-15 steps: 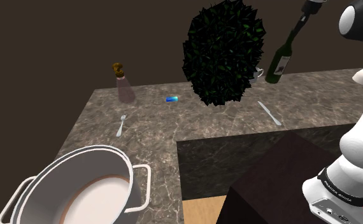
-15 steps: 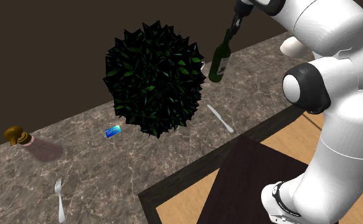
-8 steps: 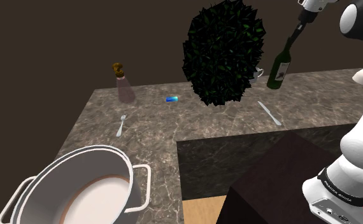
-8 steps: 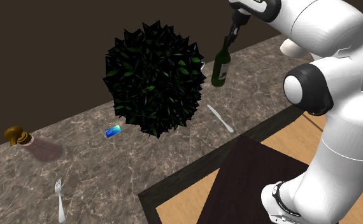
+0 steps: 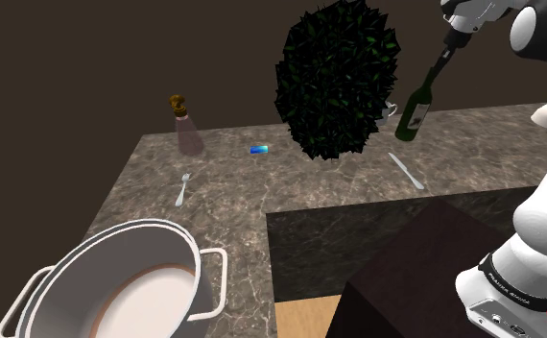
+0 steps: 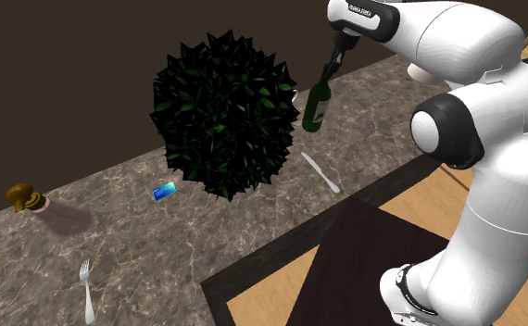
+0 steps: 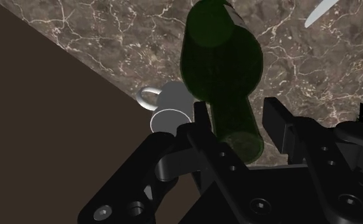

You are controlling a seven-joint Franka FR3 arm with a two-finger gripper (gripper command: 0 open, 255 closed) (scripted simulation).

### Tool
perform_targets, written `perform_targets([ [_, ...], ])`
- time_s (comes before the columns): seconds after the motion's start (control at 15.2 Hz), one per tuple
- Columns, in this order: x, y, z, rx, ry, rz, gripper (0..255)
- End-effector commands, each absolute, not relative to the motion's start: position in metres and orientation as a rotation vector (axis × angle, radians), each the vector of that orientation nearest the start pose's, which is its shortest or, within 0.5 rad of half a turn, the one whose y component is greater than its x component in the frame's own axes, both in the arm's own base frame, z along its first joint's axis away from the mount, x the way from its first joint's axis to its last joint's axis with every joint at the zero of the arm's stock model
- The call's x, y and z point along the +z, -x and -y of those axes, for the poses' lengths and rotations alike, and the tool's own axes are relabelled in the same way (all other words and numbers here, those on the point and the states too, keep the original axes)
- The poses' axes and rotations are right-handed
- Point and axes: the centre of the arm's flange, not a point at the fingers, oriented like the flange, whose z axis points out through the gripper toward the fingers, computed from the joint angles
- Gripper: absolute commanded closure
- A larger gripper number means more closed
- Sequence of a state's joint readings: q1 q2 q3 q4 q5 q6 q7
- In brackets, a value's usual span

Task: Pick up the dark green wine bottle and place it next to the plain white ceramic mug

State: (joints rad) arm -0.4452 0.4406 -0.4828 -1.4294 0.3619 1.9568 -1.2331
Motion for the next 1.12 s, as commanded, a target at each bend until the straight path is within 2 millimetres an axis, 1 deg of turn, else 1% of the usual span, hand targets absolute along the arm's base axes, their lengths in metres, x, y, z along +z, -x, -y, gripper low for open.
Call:
perform_targets([
  [0.0, 0.473, -0.478, 0.503, -0.312, 3.155, 0.388, 255],
  [0.46, 0.473, -0.478, 0.503, -0.312, 3.155, 0.388, 255],
  [0.53, 0.473, -0.478, 0.503, -0.312, 3.155, 0.388, 0],
  [0.86, 0.473, -0.478, 0.503, -0.312, 3.155, 0.388, 0],
  [1.06, 0.512, -0.471, 0.502, -0.312, 3.155, 0.388, 0],
])
